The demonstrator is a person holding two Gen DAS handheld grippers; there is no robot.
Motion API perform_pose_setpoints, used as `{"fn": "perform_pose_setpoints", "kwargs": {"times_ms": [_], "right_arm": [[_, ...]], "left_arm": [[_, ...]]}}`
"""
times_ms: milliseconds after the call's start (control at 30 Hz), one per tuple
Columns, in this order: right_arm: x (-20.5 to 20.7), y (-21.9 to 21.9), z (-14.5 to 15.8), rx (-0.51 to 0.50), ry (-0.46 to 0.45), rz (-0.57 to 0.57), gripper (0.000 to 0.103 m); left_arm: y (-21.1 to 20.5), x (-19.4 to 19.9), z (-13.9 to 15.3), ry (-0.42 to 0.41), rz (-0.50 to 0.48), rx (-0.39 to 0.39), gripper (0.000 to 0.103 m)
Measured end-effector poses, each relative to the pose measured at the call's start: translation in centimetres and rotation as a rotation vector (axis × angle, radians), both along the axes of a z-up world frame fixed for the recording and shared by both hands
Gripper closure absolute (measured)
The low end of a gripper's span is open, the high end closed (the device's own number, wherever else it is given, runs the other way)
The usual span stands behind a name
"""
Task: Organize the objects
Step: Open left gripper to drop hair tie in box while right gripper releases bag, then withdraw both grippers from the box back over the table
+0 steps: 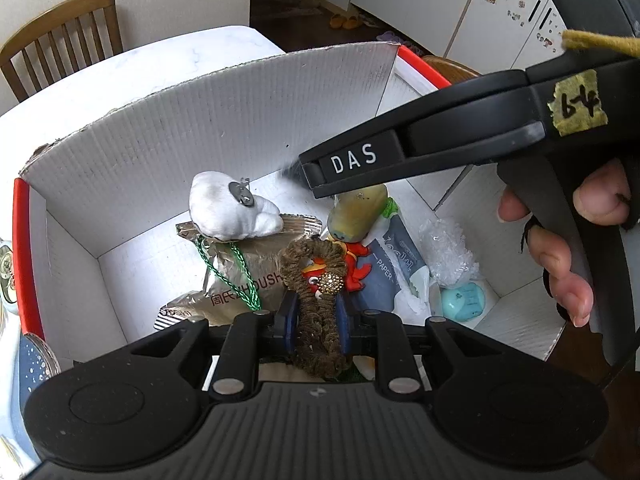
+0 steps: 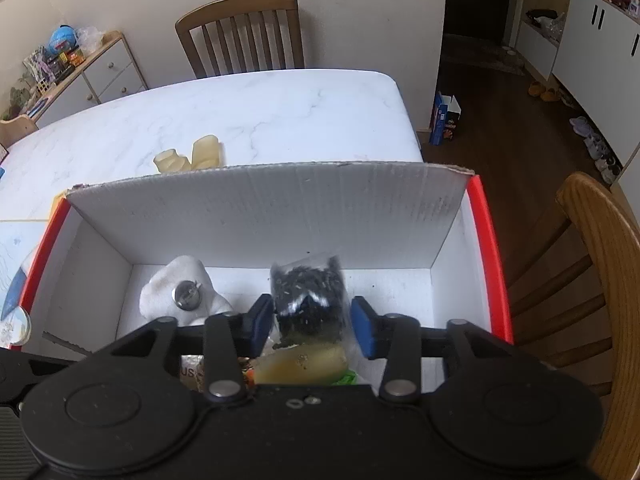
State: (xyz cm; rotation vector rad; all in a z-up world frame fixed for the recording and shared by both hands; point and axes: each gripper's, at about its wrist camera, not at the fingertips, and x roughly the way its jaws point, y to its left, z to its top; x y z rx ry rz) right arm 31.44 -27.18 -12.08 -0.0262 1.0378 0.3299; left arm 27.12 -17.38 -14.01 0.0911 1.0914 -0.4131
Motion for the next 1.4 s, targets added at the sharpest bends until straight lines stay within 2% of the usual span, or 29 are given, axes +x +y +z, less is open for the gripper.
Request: {"fn": "perform_pose_setpoints", "kwargs": {"times_ms": [267, 367, 400, 433, 600, 833, 1133, 1167, 1233, 1333, 1400], "right_arm": [[-0.1, -0.6, 0.6, 0.026, -0.009, -0.004, 0.051], [-0.5, -0.7, 1.3, 0.046, -0.019, 0.003, 0.05], [-0.7, -0.8, 1.6, 0.052, -0.022, 0.007, 0.05], [-0.9, -0.9, 1.8, 0.057, -0.025, 0.01, 0.049], [-2.0, -1.4, 3.1, 0.093, -0.044, 0.018, 0.043], [-3.8, -2.3, 4.9, 0.125, -0.072, 0.034, 0.04], [-6.7, -3.1, 7.1, 0.161, -0.125, 0.047, 0.033], [-7.1, -3.2, 7.3, 0.165, -0.132, 0.05, 0.029], [-8.0, -3.3, 7.7, 0.175, -0.151, 0.054, 0.025], [-9.4, -3.2, 8.2, 0.192, -0.17, 0.056, 0.023], [-10.3, -2.8, 8.4, 0.198, -0.183, 0.054, 0.016]], "left_arm": [[0.6, -0.2, 0.5, -0.018, 0.013, -0.024, 0.077], [0.7, -0.7, 1.2, -0.036, 0.007, -0.039, 0.059], [0.7, -0.9, 1.5, -0.043, 0.006, -0.046, 0.044], [0.8, -1.1, 1.8, -0.056, 0.009, -0.053, 0.038], [1.1, -2.1, 3.2, -0.088, 0.01, -0.091, 0.037], [2.4, -3.5, 4.9, -0.133, 0.017, -0.136, 0.037], [5.2, -6.5, 7.8, -0.203, 0.056, -0.171, 0.037], [5.7, -6.8, 8.1, -0.212, 0.064, -0.174, 0.036], [6.7, -7.3, 8.6, -0.229, 0.079, -0.18, 0.028], [8.3, -8.1, 9.1, -0.249, 0.091, -0.184, 0.027], [9.4, -8.5, 9.2, -0.253, 0.099, -0.184, 0.027]]}}
